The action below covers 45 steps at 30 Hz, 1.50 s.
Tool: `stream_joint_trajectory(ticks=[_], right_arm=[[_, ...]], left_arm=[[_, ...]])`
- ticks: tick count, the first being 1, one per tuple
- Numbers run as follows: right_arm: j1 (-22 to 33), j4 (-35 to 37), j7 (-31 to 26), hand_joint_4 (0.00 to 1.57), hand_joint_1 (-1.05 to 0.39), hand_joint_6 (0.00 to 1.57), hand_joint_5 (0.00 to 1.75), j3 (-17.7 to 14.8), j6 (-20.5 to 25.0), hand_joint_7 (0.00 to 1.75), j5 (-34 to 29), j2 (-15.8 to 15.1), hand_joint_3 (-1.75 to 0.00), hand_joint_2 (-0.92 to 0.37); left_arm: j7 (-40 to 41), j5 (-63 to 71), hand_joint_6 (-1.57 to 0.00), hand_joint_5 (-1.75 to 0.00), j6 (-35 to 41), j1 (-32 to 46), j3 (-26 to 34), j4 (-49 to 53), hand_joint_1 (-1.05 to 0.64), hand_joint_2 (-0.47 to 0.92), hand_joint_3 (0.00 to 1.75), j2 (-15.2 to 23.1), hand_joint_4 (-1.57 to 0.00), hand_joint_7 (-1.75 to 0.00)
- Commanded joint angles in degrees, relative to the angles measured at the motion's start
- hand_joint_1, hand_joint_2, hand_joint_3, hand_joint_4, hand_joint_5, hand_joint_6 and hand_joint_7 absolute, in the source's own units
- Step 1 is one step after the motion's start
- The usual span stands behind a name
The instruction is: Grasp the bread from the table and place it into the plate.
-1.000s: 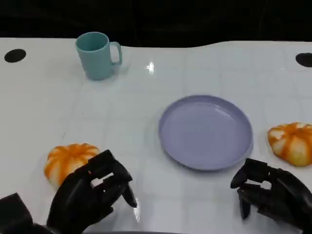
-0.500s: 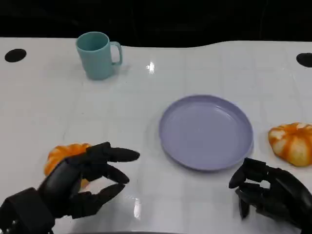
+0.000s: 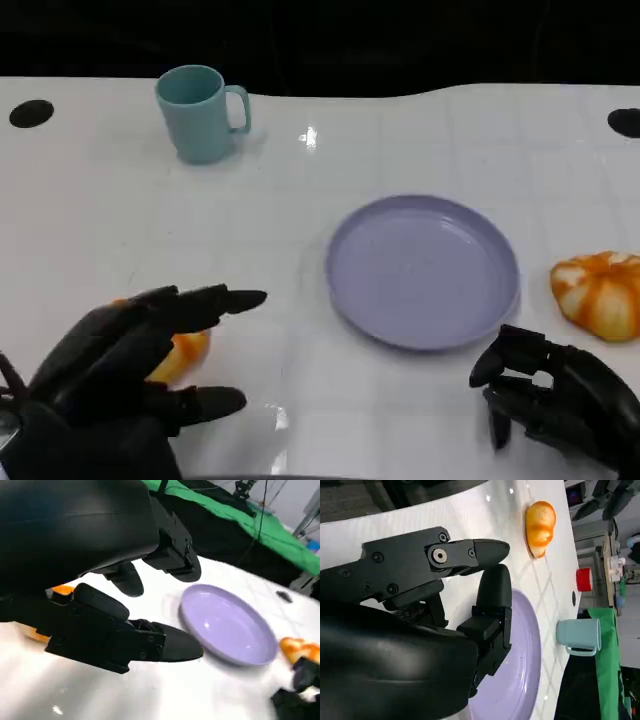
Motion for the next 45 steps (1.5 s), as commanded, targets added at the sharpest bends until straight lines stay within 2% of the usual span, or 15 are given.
stream_joint_trajectory(ticks=[1,8,13,19,27,35,45], right_arm=[[1.2,0.5,0.2,0.66,-0.53,0.65,1.75,0.1,0.7,1.40,-0.5,-0.7,-0.27,-0.92],[1.3,0.2,0.1,0.66,-0.51,0.66,1.75,0.1,1.1,1.40,-0.5,-0.8,-0.26,-0.92],[1.5,-0.2,-0.3,0.66,-0.51,0.66,1.75,0.2,1.5,1.41,-0.6,-0.8,-0.27,-0.92],[1.5,0.0,-0.3,0.66,-0.51,0.66,1.75,0.2,1.0,1.41,-0.7,-0.8,-0.27,-0.92],[1.7,-0.3,-0.1,0.66,-0.50,0.65,1.75,0.1,1.3,1.41,-0.4,-0.9,-0.28,-0.92],[1.9,-0.3,-1.1,0.66,-0.52,0.66,1.75,0.4,0.4,1.41,-1.4,-1.2,-0.28,-0.92],[1.7,0.2,-1.0,0.66,-0.54,0.66,1.75,0.6,-0.4,1.40,-1.3,-1.3,-0.27,-0.92]], left_arm=[[1.2,8.5,-0.41,-0.48,2.2,-0.6,-1.0,-3.2,-0.70,0.92,0.23,4.1,-0.23,-0.02],[-1.8,22.9,-0.29,-0.34,10.4,-1.5,-4.9,-8.4,-0.70,0.92,0.08,6.7,-0.12,0.00],[-2.1,31.9,-0.27,-0.23,14.7,-2.5,-8.0,-8.6,-0.68,0.89,0.01,6.5,-0.12,0.00],[-2.3,35.9,-0.24,-0.15,18.6,-4.4,-10.6,-5.8,-0.60,0.84,0.00,5.5,-0.11,0.00],[-2.1,35.9,-0.20,-0.08,20.9,-9.1,-13.7,1.5,-0.50,0.82,0.00,5.0,-0.08,0.00],[1.0,35.6,-0.18,-0.05,21.7,-17.1,-18.0,16.6,-0.46,0.81,0.00,3.8,-0.08,0.00],[3.7,32.7,-0.22,-0.06,20.7,-23.8,-22.4,29.6,-0.42,0.78,0.00,3.2,-0.13,-0.01]])
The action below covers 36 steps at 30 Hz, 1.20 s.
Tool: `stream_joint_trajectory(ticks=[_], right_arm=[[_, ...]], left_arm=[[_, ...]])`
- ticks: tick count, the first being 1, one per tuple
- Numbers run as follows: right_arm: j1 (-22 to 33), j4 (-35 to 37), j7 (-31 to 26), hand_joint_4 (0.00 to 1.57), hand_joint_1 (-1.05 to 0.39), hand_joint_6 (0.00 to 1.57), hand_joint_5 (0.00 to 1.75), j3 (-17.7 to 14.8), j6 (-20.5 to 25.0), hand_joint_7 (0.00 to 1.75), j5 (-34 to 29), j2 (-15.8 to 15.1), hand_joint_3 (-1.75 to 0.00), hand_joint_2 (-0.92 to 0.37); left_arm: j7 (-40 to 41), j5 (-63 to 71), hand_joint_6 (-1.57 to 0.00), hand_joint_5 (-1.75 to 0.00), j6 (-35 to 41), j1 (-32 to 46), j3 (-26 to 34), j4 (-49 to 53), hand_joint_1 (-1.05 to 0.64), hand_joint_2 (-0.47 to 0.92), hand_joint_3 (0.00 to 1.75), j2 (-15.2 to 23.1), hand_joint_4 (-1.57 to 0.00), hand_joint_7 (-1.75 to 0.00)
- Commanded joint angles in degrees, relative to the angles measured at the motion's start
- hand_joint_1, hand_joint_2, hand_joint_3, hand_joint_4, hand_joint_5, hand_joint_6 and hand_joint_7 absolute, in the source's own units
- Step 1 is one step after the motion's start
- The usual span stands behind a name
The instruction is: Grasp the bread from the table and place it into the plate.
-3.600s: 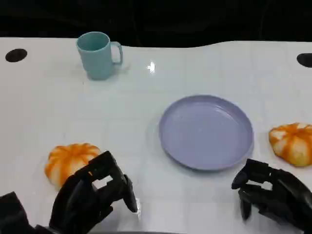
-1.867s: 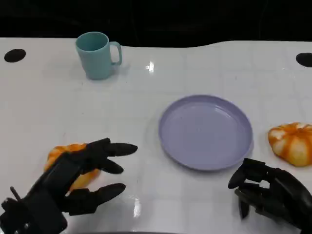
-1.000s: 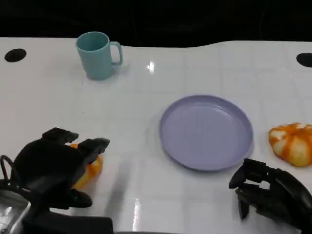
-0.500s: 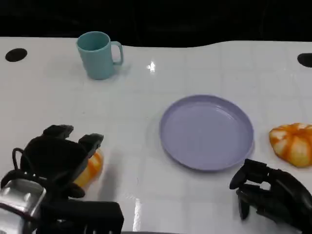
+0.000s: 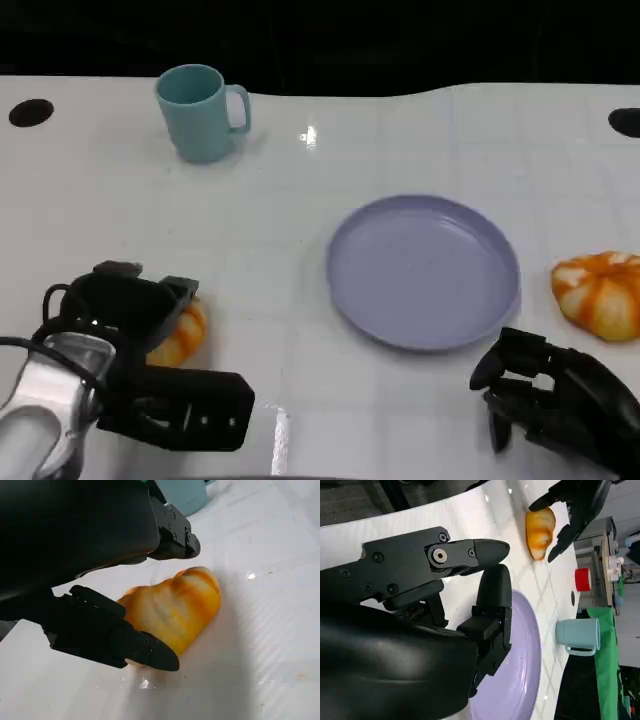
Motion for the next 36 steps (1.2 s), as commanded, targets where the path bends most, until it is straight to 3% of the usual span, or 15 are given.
stream_joint_trajectory(ticks=[1,8,10,12,13,15,17,18,19,20,21,22,27,32,36], right_arm=[[0.8,1.1,-0.1,0.66,-0.54,0.66,1.75,0.0,0.2,1.40,-1.0,-1.1,-0.27,-0.92],[1.1,0.4,0.3,0.66,-0.52,0.66,1.75,-0.1,1.5,1.39,-0.2,-1.1,-0.26,-0.92],[1.1,0.4,0.2,0.66,-0.51,0.66,1.75,-0.1,1.3,1.39,-0.3,-1.1,-0.27,-0.92],[1.2,0.3,0.0,0.66,-0.51,0.66,1.75,0.0,1.4,1.40,-0.5,-1.1,-0.27,-0.92],[1.2,0.2,-0.1,0.66,-0.51,0.66,1.75,0.0,1.4,1.39,-0.6,-1.2,-0.27,-0.92],[1.2,0.3,-0.3,0.66,-0.51,0.66,1.75,0.0,1.3,1.39,-0.7,-1.2,-0.27,-0.92],[1.1,0.3,-0.3,0.66,-0.51,0.66,1.75,0.1,1.3,1.39,-0.8,-1.2,-0.27,-0.92],[1.1,0.4,-0.2,0.66,-0.52,0.66,1.75,0.1,1.1,1.39,-0.8,-1.2,-0.27,-0.92],[1.1,0.5,-0.1,0.66,-0.52,0.66,1.75,0.1,1.1,1.39,-0.7,-1.1,-0.28,-0.92],[1.0,0.5,-0.1,0.66,-0.52,0.66,1.75,0.1,1.0,1.39,-0.6,-1.1,-0.28,-0.92],[1.0,0.6,-0.1,0.66,-0.52,0.66,1.75,0.1,0.9,1.39,-0.7,-1.1,-0.28,-0.92],[0.9,0.6,-0.1,0.66,-0.52,0.66,1.75,0.1,0.9,1.39,-0.7,-1.1,-0.28,-0.92],[1.1,0.2,-0.9,0.66,-0.53,0.66,1.75,0.3,0.9,1.39,-1.3,-1.3,-0.27,-0.92],[0.9,0.8,-0.4,0.66,-0.53,0.66,1.75,0.2,0.8,1.39,-0.9,-1.3,-0.27,-0.92],[0.7,1.5,-0.4,0.66,-0.53,0.66,1.75,0.1,0.4,1.39,-0.9,-1.2,-0.27,-0.92]], left_arm=[[2.9,-1.4,-0.23,-0.06,-0.8,-2.0,-1.7,4.7,-0.41,0.78,0.00,0.4,-0.14,-0.02],[8.5,-6.9,-0.39,-0.12,-5.2,-3.8,-2.4,12.6,-0.30,0.84,0.03,0.5,-0.33,-0.05],[12.2,-9.2,-0.51,-0.14,-7.7,-4.0,-1.7,15.2,-0.25,0.87,0.04,0.3,-0.47,-0.05],[18.0,-11.0,-0.73,-0.27,-10.5,-4.0,-1.1,18.4,-0.21,0.90,0.07,-0.1,-0.77,-0.07],[20.4,-11.7,-0.86,-0.48,-11.9,-4.3,-1.1,19.9,-0.20,0.89,0.14,-0.2,-0.83,-0.04],[23.2,-13.0,-1.06,-1.17,-13.6,-4.8,-1.1,22.0,-0.22,0.86,0.36,-0.3,-0.74,-0.04],[26.5,-13.9,-1.18,-1.52,-15.4,-5.0,-1.0,22.6,-0.24,0.73,0.70,-0.1,-0.73,-0.08],[28.5,-14.1,-1.18,-1.63,-16.4,-4.9,-1.0,22.7,-0.24,0.65,0.88,-0.1,-0.73,-0.20],[30.1,-14.2,-0.90,-1.70,-17.2,-5.0,-1.0,22.9,-0.24,0.62,1.04,0.0,-0.72,-0.89],[31.5,-14.2,-0.72,-1.72,-17.8,-5.0,-1.1,23.0,-0.24,0.62,1.10,0.1,-0.72,-1.27],[32.6,-14.2,-0.60,-1.74,-18.4,-5.1,-1.2,22.9,-0.24,0.63,1.15,0.2,-0.72,-1.55],[33.3,-14.2,-0.56,-1.74,-18.8,-5.1,-1.3,22.8,-0.24,0.63,1.17,0.3,-0.73,-1.65],[34.1,-15.4,-0.49,-1.75,-20.6,-4.8,-0.6,20.1,-0.25,0.63,1.19,0.8,-0.72,-1.74],[33.1,-15.9,-0.43,-1.75,-21.0,-4.8,0.0,16.2,-0.30,0.82,0.67,1.3,-0.68,-1.72],[32.0,-17.2,-0.46,-1.75,-21.6,-5.5,0.7,14.2,-0.23,0.67,0.94,0.8,-0.67,-1.75]])
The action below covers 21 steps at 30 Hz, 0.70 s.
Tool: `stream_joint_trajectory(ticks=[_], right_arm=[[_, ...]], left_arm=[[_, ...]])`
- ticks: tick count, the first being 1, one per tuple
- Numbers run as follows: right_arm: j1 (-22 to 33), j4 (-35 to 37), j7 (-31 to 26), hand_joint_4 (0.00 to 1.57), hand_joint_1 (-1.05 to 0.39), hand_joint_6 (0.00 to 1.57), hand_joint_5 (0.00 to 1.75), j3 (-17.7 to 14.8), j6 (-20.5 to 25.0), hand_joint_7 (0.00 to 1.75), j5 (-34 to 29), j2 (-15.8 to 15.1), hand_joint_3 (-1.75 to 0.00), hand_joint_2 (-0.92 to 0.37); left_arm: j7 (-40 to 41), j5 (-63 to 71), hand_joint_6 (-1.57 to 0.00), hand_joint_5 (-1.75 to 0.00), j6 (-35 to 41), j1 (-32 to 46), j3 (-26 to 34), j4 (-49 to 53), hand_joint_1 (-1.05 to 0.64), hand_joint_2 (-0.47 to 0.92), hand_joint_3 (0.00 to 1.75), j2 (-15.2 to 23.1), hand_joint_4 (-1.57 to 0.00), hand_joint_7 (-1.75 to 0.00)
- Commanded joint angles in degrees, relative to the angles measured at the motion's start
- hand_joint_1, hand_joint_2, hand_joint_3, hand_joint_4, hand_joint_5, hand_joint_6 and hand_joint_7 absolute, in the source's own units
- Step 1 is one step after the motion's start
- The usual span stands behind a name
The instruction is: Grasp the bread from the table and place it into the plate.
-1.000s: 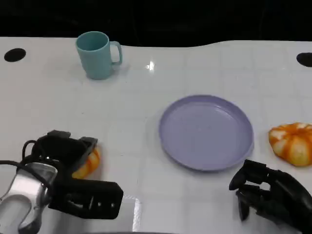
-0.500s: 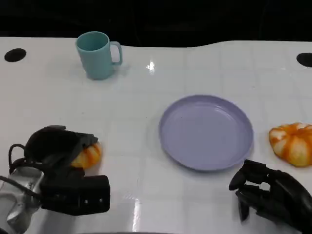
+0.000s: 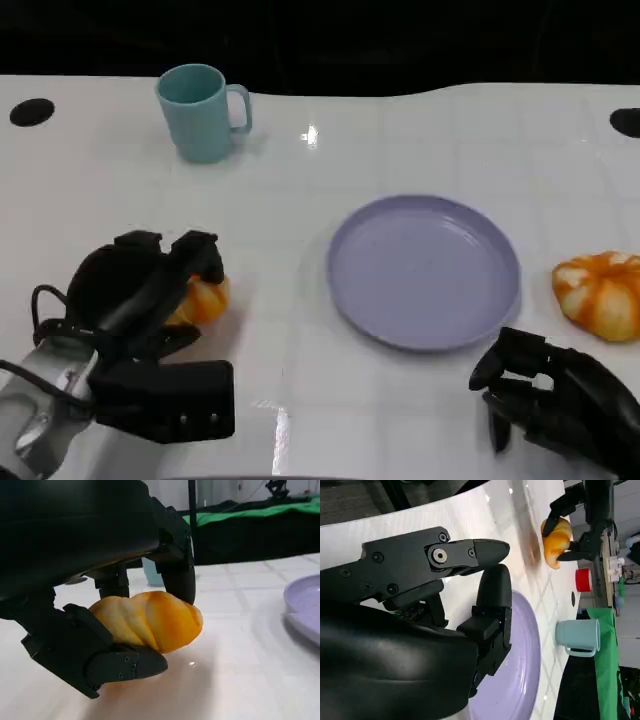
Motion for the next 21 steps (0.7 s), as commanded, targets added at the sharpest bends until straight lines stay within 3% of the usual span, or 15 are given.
stream_joint_trajectory(ticks=[1,3,6,9,10,11,12,16,21], right_arm=[[0.6,1.8,0.2,0.66,-0.52,0.66,1.75,-0.3,0.4,1.39,-0.7,-1.1,-0.27,-0.92],[0.4,2.2,0.8,0.66,-0.51,0.66,1.75,-0.4,0.3,1.39,-0.2,-1.0,-0.27,-0.92],[0.5,2.2,0.9,0.66,-0.53,0.66,1.75,-0.5,0.4,1.40,-0.1,-1.0,-0.27,-0.92],[0.6,2.0,1.0,0.66,-0.54,0.66,1.75,-0.7,0.7,1.41,0.0,-1.0,-0.27,-0.92],[0.7,2.1,1.1,0.67,-0.54,0.66,1.75,-0.8,0.6,1.41,0.0,-1.0,-0.27,-0.92],[0.7,2.1,1.2,0.67,-0.54,0.66,1.75,-0.9,0.4,1.41,0.1,-1.0,-0.27,-0.92],[0.6,2.2,1.4,0.67,-0.54,0.66,1.75,-0.9,0.4,1.41,0.2,-1.1,-0.27,-0.92],[0.7,2.0,1.6,0.68,-0.54,0.66,1.75,-1.2,1.0,1.42,0.3,-1.2,-0.25,-0.92],[0.9,2.0,2.0,0.67,-0.54,0.66,1.75,-1.5,0.8,1.41,0.2,-1.4,-0.26,-0.92]], left_arm=[[-1.2,-1.6,-0.47,-1.75,-0.6,-0.5,1.1,-2.4,-0.22,0.66,0.99,0.8,-0.66,-1.75],[-0.6,-1.4,-0.47,-1.75,-1.3,-1.5,0.9,-2.4,-0.22,0.65,1.01,0.6,-0.67,-1.75],[-0.5,-1.5,-0.50,-1.75,-2.2,-3.3,0.8,-2.1,-0.23,0.66,0.89,-0.1,-0.69,-1.68],[-1.1,-2.2,-0.48,-1.75,-2.3,-5.5,0.7,-1.6,-0.25,0.68,0.82,-1.7,-0.70,-1.73],[-0.9,-2.1,-0.53,-1.75,-2.2,-6.2,0.5,-1.2,-0.25,0.70,0.75,-2.3,-0.71,-1.60],[-0.8,-2.0,-0.65,-1.75,-2.2,-6.8,0.4,-0.9,-0.26,0.76,0.58,-2.8,-0.73,-1.36],[-0.7,-1.7,-0.69,-1.75,-2.0,-7.5,0.1,-0.5,-0.26,0.80,0.49,-3.5,-0.74,-1.29],[0.0,-2.3,-0.57,-1.75,-3.0,-9.8,-0.4,1.8,-0.24,0.86,0.40,-6.2,-0.76,-1.69],[-0.7,-2.4,-0.55,-1.75,-2.7,-12.1,-0.8,3.8,-0.23,0.87,0.41,-8.9,-0.77,-1.74]])
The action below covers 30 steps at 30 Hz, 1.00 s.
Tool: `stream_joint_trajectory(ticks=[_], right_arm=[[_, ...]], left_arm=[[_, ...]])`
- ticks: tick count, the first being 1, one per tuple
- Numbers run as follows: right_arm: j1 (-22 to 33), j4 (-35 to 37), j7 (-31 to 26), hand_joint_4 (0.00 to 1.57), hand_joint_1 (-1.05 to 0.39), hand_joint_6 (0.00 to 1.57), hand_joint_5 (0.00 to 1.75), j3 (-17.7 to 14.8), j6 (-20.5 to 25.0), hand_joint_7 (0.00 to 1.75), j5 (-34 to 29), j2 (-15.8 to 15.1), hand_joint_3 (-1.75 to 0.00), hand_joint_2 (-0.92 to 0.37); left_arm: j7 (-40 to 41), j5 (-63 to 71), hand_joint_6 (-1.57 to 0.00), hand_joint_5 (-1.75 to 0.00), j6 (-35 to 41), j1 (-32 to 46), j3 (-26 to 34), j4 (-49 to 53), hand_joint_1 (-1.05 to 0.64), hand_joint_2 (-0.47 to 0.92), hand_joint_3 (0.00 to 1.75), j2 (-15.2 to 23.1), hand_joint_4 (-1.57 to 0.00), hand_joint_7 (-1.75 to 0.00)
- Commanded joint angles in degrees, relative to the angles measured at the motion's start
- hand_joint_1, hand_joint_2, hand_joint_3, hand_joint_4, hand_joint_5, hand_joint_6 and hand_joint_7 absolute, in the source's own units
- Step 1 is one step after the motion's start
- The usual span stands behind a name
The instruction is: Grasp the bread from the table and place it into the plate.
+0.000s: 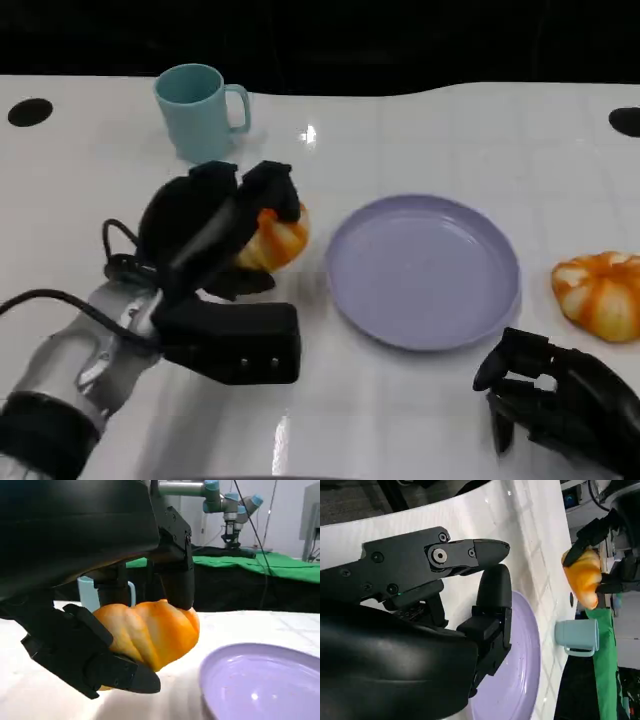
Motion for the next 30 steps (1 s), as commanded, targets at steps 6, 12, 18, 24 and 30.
stream_joint_trajectory(ticks=[6,12,18,24,30], right_arm=[[0.9,1.8,1.1,0.67,-0.52,0.66,1.75,-1.2,0.2,1.40,-0.1,-1.2,-0.27,-0.92],[0.6,2.5,1.9,0.68,-0.51,0.67,1.75,-1.6,-0.1,1.40,0.3,-0.8,-0.27,-0.92],[0.8,2.2,1.2,0.68,-0.52,0.68,1.75,-1.3,-0.7,1.39,-0.4,-0.7,-0.27,-0.92],[0.8,2.3,1.1,0.68,-0.54,0.68,1.75,-1.2,-0.8,1.38,-0.4,-0.6,-0.27,-0.92],[1.3,0.6,-0.5,0.68,-0.56,0.68,1.75,-0.8,2.0,1.37,-0.9,-0.7,-0.25,-0.92]], left_arm=[[-0.1,-1.2,-0.56,-1.75,0.0,-6.3,-1.1,5.2,-0.21,0.75,0.57,-4.7,-0.79,-1.75],[2.2,-0.2,-0.58,-1.75,-1.1,-9.7,-3.0,9.3,-0.23,0.71,0.71,-7.5,-0.81,-1.75],[3.2,0.7,-0.62,-1.75,-2.1,-12.3,-5.1,12.7,-0.26,0.69,0.81,-9.8,-0.85,-1.70],[4.3,1.0,-0.62,-1.75,-2.4,-13.3,-6.0,14.4,-0.27,0.68,0.81,-10.5,-0.85,-1.74],[3.3,0.6,-0.69,-1.75,-2.7,-16.9,-8.0,19.7,-0.29,0.70,0.85,-15.2,-0.88,-1.54]])
